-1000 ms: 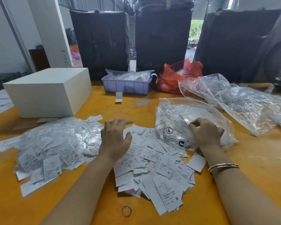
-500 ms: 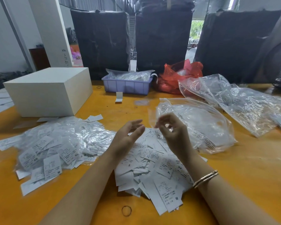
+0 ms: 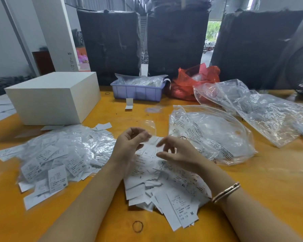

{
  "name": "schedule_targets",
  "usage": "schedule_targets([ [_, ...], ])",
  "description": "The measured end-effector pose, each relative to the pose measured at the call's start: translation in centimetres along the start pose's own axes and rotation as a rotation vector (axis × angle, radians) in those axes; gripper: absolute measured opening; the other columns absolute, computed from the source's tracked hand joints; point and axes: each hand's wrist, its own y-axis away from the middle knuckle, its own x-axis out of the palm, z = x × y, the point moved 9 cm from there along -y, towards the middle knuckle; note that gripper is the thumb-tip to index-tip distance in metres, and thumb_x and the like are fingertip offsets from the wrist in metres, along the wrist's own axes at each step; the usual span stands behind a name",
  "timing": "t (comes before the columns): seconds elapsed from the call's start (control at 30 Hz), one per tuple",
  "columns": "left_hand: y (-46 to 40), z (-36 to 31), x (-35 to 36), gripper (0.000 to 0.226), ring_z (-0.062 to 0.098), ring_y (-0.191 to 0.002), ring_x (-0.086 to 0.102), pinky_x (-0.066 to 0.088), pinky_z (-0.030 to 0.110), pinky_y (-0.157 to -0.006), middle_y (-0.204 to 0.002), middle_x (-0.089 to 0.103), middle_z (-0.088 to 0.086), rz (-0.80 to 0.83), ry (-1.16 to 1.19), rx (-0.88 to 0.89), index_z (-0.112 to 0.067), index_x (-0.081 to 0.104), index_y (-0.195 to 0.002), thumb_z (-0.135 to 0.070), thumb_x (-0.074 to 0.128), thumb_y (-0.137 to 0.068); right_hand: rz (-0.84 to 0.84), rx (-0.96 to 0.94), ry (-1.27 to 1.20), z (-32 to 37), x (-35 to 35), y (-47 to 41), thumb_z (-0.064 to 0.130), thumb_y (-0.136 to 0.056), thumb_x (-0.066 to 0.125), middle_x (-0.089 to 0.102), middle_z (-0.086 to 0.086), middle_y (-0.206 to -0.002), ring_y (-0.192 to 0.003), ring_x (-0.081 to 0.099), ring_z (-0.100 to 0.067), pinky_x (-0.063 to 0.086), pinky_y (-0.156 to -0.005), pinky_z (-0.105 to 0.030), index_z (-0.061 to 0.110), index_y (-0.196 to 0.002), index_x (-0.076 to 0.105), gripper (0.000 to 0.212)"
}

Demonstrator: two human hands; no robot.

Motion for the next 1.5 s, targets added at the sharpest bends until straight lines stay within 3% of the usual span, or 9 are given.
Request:
schedule_targets([
  [0.07,-0.1,0.2,-0.3,0.014,0.001,-0.077,0.066,0.042,0.028,-0.076,-0.080,0.073,-0.008,-0.019,-0.020,-0.014,-0.022,0.063,-0.095,-0.021,0.066,-0.081,0.092,0.043,0.153,-1.1,0.1,0.3,0.043,-0.082,0.066,0.055,0.015,-0.077,-0.066,0.046,0.013,0.031,-0.057,-0.012,0.033,-0.087,0.057,0.014],
  [0.2,0.0,0.4,-0.4,0.013,-0.002,-0.073,0.063,0.039,0.027,-0.072,-0.076,0.070,-0.012,-0.031,-0.080,-0.015,-0.025,0.068,-0.095,-0.021,0.055,-0.093,0.166,0.075,0.104,-2.2,0.2,0.7,0.042,-0.078,0.071,0.053,0.012,-0.084,-0.070,0.045,0.013,0.034,-0.061,-0.011,0.032,-0.072,0.058,0.017],
  [0.37,0.1,0.1,-0.2,0.014,-0.001,-0.080,0.063,0.041,0.023,-0.072,-0.082,0.072,-0.011,-0.025,-0.109,0.004,-0.025,0.069,-0.084,-0.037,0.065,-0.078,0.193,0.127,-0.022,-3.0,0.5,0.7,0.034,-0.079,0.072,0.052,0.013,-0.083,-0.065,0.044,0.006,0.034,-0.063,-0.013,0.026,-0.072,0.059,0.017],
  [0.6,0.3,0.0,0.3,0.045,0.006,-0.083,0.064,0.044,0.025,-0.075,-0.091,0.072,-0.001,0.015,-0.047,0.001,-0.021,0.069,-0.088,-0.046,0.078,-0.052,-0.177,0.108,-0.691,-3.5,-2.5,0.6,0.000,-0.084,0.062,0.066,0.007,-0.074,-0.074,0.063,-0.007,0.049,-0.067,-0.017,0.013,-0.085,0.061,0.013],
  [0.7,0.1,0.3,0.1,0.041,0.005,-0.078,0.066,0.044,0.026,-0.074,-0.091,0.073,-0.002,-0.007,-0.016,-0.022,-0.019,0.067,-0.095,-0.038,0.078,-0.061,-0.263,0.068,-0.785,-2.7,-3.2,0.5,0.000,-0.084,0.062,0.065,0.005,-0.072,-0.070,0.062,-0.008,0.049,-0.064,-0.017,0.014,-0.097,0.059,0.020],
  [0.9,-0.2,0.9,-0.7,0.017,0.002,-0.071,0.066,0.041,0.022,-0.066,-0.086,0.074,-0.003,-0.102,0.259,-0.100,-0.017,0.061,-0.094,-0.012,0.067,-0.078,0.121,0.090,-0.774,0.5,1.4,0.3,0.000,-0.084,0.062,0.066,-0.003,-0.078,-0.075,0.062,-0.014,0.049,-0.067,-0.021,0.012,-0.100,0.052,0.023],
  [1.0,0.0,1.1,0.0,0.007,0.002,-0.073,0.067,0.041,0.021,-0.067,-0.088,0.074,-0.002,-0.063,0.339,-0.140,-0.019,0.064,-0.083,-0.013,0.066,-0.079,0.152,0.108,-0.738,0.9,2.9,0.2,-0.002,-0.086,0.061,0.059,-0.010,-0.077,-0.070,0.056,-0.015,0.044,-0.066,-0.023,0.011,-0.097,0.045,0.024],
  [1.2,0.0,1.4,1.3,0.015,0.007,-0.084,0.067,0.046,0.027,-0.080,-0.096,0.073,0.002,0.026,0.305,-0.166,-0.015,0.066,-0.090,-0.021,0.064,-0.076,0.017,0.116,-0.764,0.0,1.8,-0.3,-0.003,-0.086,0.060,0.059,-0.007,-0.075,-0.068,0.058,-0.014,0.047,-0.063,-0.022,0.011,-0.092,0.043,0.024],
  [1.5,0.2,1.9,1.0,0.005,0.008,-0.072,0.067,0.050,0.017,-0.058,-0.086,0.073,0.004,0.018,0.278,-0.209,-0.016,0.059,-0.095,-0.015,0.058,-0.090,-0.261,0.063,-0.742,-1.6,-1.5,-0.3,-0.004,-0.085,0.060,0.058,0.002,-0.066,-0.062,0.058,-0.009,0.046,-0.056,-0.021,0.014,-0.089,0.044,0.025],
])
